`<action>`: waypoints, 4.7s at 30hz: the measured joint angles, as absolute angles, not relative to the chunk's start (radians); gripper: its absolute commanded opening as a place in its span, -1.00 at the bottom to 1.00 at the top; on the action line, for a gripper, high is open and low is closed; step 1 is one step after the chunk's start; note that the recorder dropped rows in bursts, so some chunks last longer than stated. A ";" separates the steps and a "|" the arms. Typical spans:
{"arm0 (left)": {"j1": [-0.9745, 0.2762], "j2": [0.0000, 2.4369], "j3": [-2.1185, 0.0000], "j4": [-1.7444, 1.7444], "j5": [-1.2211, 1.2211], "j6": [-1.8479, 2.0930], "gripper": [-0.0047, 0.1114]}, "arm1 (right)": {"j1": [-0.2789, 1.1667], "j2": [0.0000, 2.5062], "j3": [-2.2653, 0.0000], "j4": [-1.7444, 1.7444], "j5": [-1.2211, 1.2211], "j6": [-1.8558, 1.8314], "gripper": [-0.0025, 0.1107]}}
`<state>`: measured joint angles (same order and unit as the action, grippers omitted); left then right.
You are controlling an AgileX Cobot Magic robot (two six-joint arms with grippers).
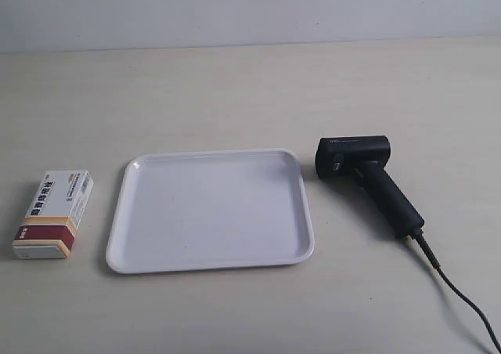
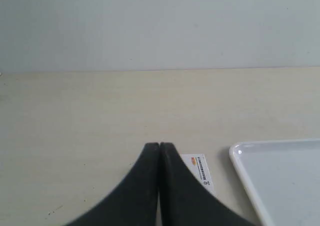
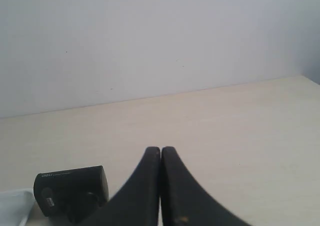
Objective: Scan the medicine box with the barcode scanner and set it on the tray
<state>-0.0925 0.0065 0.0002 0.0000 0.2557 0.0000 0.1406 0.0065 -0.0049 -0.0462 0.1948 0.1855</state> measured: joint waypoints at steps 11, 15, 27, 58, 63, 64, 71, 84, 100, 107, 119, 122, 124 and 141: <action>-0.093 0.006 0.000 -0.114 0.172 -0.058 -0.87 | 0.141 0.007 -0.005 -0.046 0.195 0.185 -0.95; -0.093 0.008 0.000 -0.198 -0.162 -0.066 -0.92 | 0.141 0.007 -0.005 0.082 0.116 0.185 -0.95; -0.102 0.965 -0.257 -0.242 -0.126 0.122 -0.60 | 0.141 0.037 -0.048 0.245 0.043 0.169 -0.96; -0.203 1.647 -0.428 0.212 -0.307 0.025 -0.92 | 0.151 0.209 -0.068 0.249 0.013 0.131 -0.96; -0.221 1.573 -0.523 0.969 -0.407 -0.457 -0.92 | 0.248 0.516 -0.167 0.255 0.012 0.129 -0.78; -0.226 1.571 -0.554 1.112 -0.485 -0.557 -0.92 | 0.271 0.584 -0.192 0.255 0.012 0.123 -0.67; -0.302 1.598 -0.738 1.572 -0.748 -0.811 -0.92 | 0.433 1.183 -0.431 0.209 0.012 -0.015 0.26; -0.370 1.747 -0.796 1.653 -0.732 -0.778 -0.92 | 0.444 1.770 -0.699 0.185 0.014 -0.166 0.78; -0.370 1.794 -0.798 1.662 -0.672 -0.778 -0.92 | 0.444 1.812 -0.727 0.179 0.037 -0.330 -0.89; -0.370 1.794 -0.798 1.683 -0.667 -0.778 -0.92 | 0.444 1.606 -0.727 0.102 0.247 -0.371 -0.96; -0.370 1.794 -0.798 1.722 -0.659 -0.784 -0.92 | 0.444 1.482 -0.727 -0.125 0.362 -0.229 -0.96; -0.370 1.794 -0.798 1.727 -0.659 -0.784 -0.92 | 0.444 1.482 -0.727 -0.176 0.363 -0.184 -0.96; -0.370 1.794 -0.798 1.729 -0.659 -0.784 -0.92 | 0.444 1.482 -0.727 -0.210 0.363 -0.158 -0.96; -0.370 1.794 -0.798 1.742 -0.659 -0.784 -0.92 | 0.444 1.560 -0.727 -0.254 0.286 -0.135 -0.96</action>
